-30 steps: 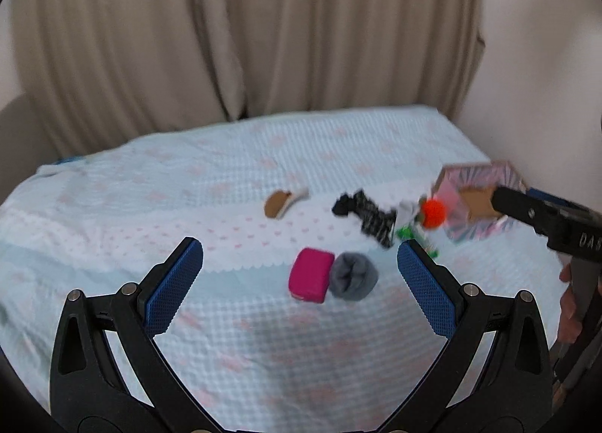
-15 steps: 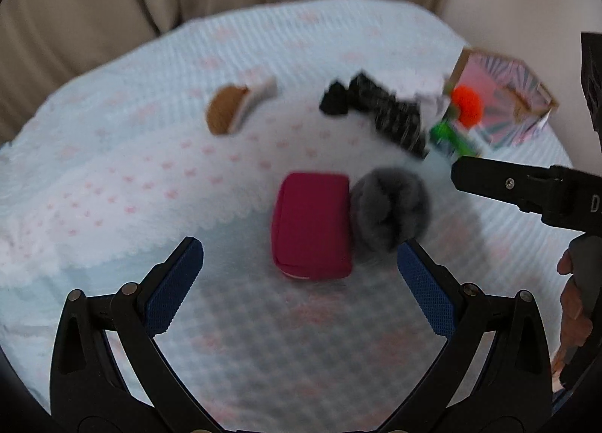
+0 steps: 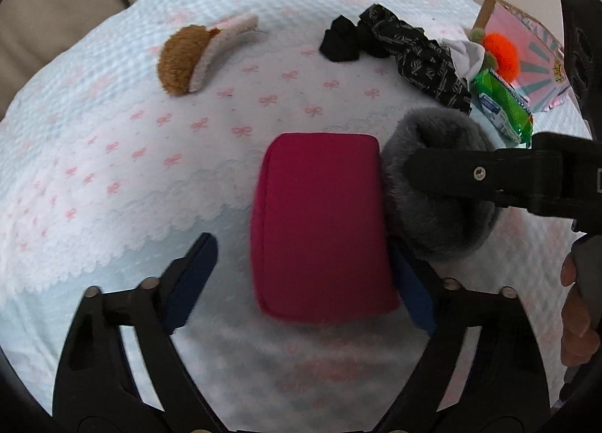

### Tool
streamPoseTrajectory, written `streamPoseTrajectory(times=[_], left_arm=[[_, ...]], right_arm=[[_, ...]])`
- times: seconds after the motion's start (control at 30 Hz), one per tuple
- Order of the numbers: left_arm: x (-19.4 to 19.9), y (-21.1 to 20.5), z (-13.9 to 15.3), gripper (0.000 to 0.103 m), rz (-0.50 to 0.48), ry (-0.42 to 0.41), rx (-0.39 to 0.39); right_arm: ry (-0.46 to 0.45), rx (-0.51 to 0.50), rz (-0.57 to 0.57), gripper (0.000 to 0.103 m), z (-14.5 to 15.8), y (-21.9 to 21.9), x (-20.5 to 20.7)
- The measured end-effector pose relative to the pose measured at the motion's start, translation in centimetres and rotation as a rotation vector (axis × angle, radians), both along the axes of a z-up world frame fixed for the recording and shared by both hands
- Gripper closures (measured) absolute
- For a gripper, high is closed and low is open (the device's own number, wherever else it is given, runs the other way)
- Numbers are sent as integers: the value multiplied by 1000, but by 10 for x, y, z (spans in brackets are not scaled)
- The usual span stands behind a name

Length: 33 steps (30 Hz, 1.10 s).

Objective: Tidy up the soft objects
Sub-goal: 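Grasp the magenta pouch with the left tool while the right tool grasps the grey fuzzy item, then carry the magenta pouch and grey fuzzy item toward the cardboard box with both tools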

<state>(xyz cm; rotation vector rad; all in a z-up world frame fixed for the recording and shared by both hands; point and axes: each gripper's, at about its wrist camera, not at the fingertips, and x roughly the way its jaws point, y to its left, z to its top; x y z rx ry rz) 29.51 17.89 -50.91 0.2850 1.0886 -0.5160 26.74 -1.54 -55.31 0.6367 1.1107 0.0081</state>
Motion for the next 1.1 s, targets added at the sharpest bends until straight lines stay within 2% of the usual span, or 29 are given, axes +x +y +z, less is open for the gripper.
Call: streamPoseTrajectory(times=[0.07,0.17,0.27,0.4,0.67,0.87,0.97,1.1], left_arm=[[3,-7,-3,35,-19,7,5],[4,-15,-6,38,-35,-10,37],[7,-15,-7,41,-26,-3,27],[7,-14,-5,48,-20,1,26],[5,-10,15,54,13,-4,27],[-9,-4,66,54,41,-40,9],[-18,-2,98,54,65,-58,-4],[-33,-1,156,54,105,-98,-37]], right_arm=[[3,16,-5,21,-3,-2,1],[16,24,7,27,-7,1,5],[23,15,17,31,-9,3,4],[32,19,20,46,-9,3,5],[24,-16,31,62,10,7,2],[-25,-30,38,65,54,6,-8],[-63,-36,39,65,88,5,-17],[-126,-61,42,66,140,3,-31]])
